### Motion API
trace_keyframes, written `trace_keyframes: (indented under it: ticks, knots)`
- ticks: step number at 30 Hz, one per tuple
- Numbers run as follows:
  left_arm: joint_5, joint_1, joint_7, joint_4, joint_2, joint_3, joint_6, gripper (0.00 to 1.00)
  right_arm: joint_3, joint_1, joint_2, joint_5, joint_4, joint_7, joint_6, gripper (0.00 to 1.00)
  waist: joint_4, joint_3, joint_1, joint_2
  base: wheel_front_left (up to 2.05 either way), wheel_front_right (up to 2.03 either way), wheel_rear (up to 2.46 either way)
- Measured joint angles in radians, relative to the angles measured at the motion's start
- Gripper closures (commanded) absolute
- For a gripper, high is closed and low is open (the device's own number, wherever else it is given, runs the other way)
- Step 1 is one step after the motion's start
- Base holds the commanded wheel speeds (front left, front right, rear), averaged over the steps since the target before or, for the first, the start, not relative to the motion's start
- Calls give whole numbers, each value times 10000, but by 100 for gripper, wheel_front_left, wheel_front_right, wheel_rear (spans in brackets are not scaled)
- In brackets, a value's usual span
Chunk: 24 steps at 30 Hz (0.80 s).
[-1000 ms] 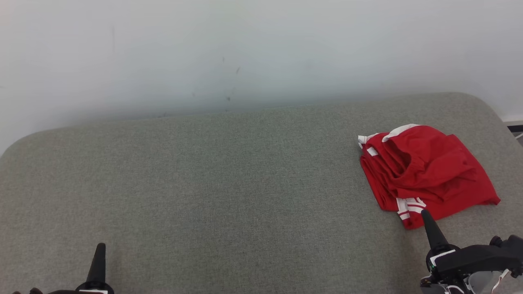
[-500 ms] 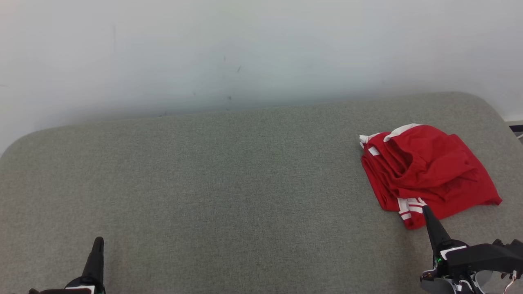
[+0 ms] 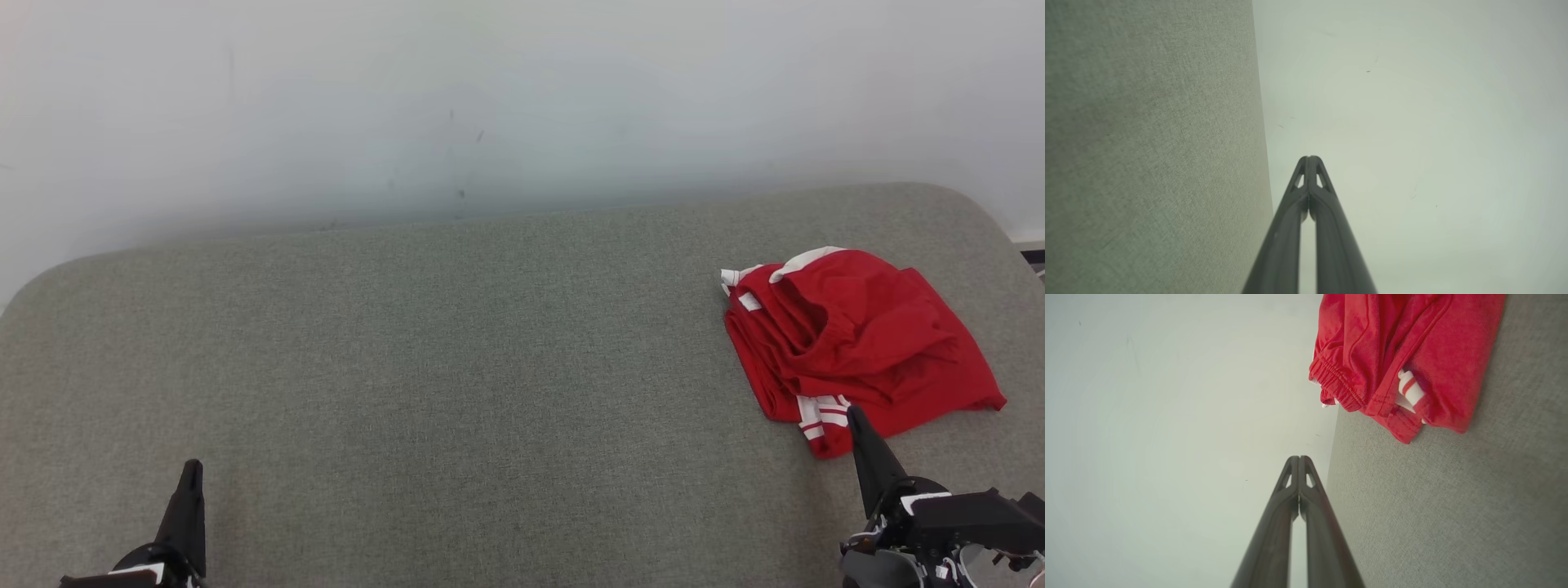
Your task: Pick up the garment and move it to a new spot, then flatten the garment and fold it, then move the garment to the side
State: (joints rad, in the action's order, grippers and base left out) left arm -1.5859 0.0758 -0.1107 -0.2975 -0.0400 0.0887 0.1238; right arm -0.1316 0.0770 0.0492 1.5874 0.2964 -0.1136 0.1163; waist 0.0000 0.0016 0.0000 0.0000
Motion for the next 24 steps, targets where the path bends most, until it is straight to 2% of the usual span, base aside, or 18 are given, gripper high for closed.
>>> trace_keyframes:
  ticks: [24]
  knots:
    - [-77,116,-29,-13,8,13,0,100,-13,123,-33,138,12,-8,40,100,0,0,0,0,0,0,0]
